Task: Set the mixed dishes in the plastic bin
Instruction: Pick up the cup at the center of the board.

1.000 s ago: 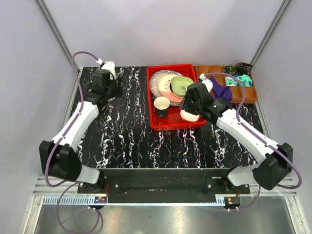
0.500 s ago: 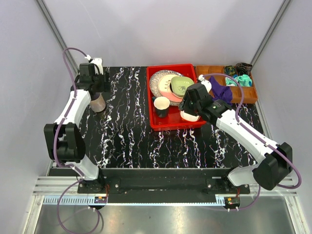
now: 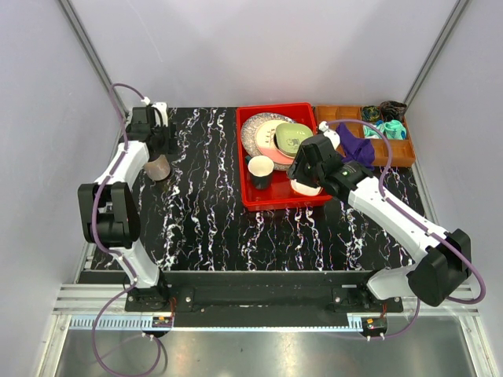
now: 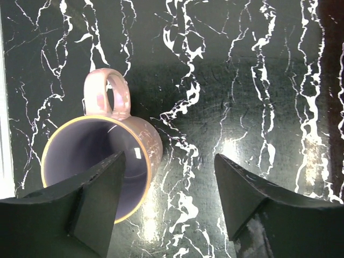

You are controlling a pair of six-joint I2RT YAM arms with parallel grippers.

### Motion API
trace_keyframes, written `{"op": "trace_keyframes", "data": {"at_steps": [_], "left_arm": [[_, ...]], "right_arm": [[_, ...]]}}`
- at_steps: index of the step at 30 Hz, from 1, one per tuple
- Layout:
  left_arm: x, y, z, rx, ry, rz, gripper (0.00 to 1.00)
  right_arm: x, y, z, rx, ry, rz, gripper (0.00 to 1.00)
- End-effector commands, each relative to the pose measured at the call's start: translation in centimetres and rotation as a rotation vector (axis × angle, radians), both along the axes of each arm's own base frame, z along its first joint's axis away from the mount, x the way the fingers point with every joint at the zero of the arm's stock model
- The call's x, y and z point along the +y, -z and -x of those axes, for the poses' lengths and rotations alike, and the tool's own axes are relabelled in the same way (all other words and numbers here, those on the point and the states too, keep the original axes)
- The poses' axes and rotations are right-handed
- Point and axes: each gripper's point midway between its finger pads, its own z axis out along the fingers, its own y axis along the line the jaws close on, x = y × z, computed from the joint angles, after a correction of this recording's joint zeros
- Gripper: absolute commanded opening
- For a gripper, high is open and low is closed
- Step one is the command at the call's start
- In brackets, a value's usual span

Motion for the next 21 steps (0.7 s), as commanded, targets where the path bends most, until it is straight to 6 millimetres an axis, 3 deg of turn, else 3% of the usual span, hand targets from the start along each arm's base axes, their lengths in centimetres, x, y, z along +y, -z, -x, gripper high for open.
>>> {"op": "trace_keyframes", "data": {"at_steps": [1,8,21], "left_arm": [[1.0,-0.6,-1.5,-0.022,-0.019,-0.021,0.69],[1.4,0.8,-1.1,0.032,-0.028,-0.027,0.65],[2.2,2.8,-0.8,0.119,-0.075,-0.034,0.47]], "right_arm": [[0.4,-0.5,-0.4,-0.026,-0.014,-0.015,0.50],[0.5,-0.4,-0.5,-0.020,-0.017,-0.019,0.51],[0.3,-0.2,0.0,-0.013,-0.013,-0.028,0.51]]}}
